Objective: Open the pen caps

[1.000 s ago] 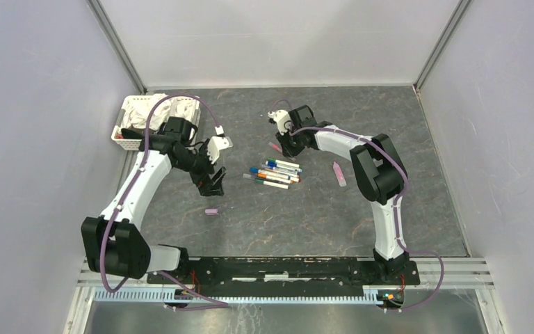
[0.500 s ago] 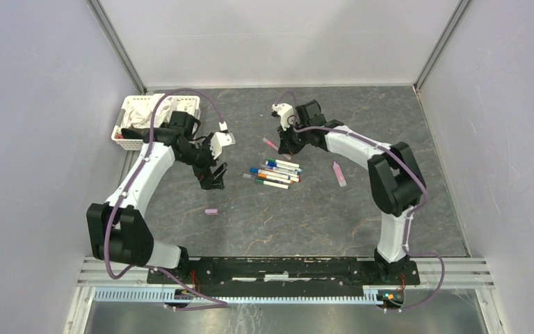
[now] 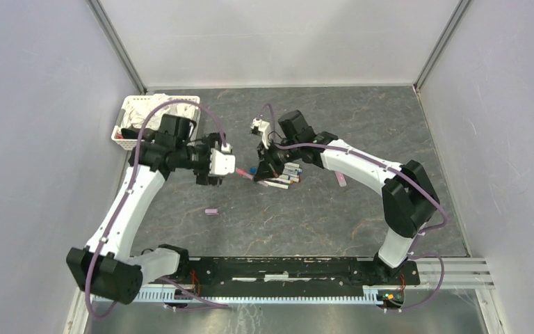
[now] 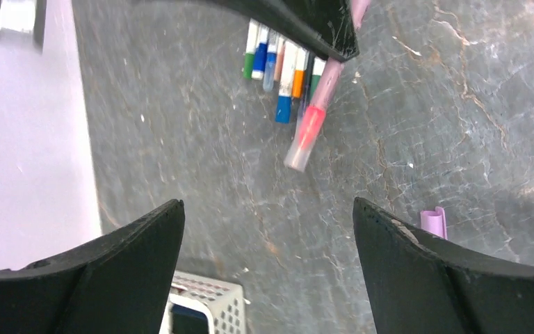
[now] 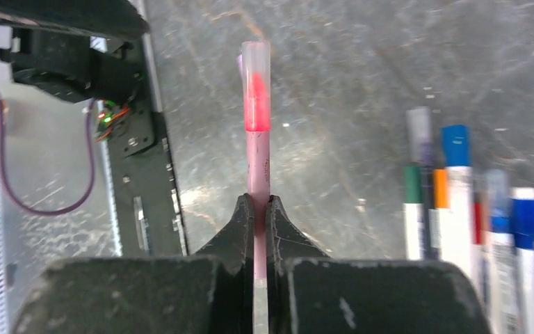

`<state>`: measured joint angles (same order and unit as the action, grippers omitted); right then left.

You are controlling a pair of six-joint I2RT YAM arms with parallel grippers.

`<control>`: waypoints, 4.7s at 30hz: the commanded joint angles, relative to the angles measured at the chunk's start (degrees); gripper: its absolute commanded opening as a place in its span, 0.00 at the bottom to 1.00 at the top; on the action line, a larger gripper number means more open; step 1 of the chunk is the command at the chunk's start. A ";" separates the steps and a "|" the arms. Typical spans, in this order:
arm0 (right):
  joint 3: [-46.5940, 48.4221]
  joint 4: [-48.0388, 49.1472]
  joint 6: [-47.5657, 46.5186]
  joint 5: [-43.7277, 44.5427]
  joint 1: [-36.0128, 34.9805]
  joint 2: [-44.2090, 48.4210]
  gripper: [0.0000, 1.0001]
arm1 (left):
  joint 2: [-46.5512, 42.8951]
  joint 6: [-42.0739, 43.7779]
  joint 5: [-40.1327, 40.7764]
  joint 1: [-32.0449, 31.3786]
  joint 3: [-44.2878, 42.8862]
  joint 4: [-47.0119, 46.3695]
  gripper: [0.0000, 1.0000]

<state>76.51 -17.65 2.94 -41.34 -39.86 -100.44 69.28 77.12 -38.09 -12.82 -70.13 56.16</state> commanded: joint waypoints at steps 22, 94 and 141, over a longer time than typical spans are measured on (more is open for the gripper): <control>5.62 0.56 7.85 -11.71 -3.56 -2.04 0.00 | -6.34 19.86 10.87 -15.44 13.60 -7.81 0.17; -29.18 8.80 9.49 49.10 28.12 6.80 0.41 | 12.89 -24.67 17.32 -9.24 23.93 -19.34 0.48; -4.69 9.65 -12.63 23.59 7.61 -7.45 0.52 | 12.28 -38.22 19.79 -1.63 10.17 -19.15 1.00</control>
<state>68.90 -8.49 -6.90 -18.17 -31.83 -107.00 82.13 42.13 -20.01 -12.51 -57.10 38.70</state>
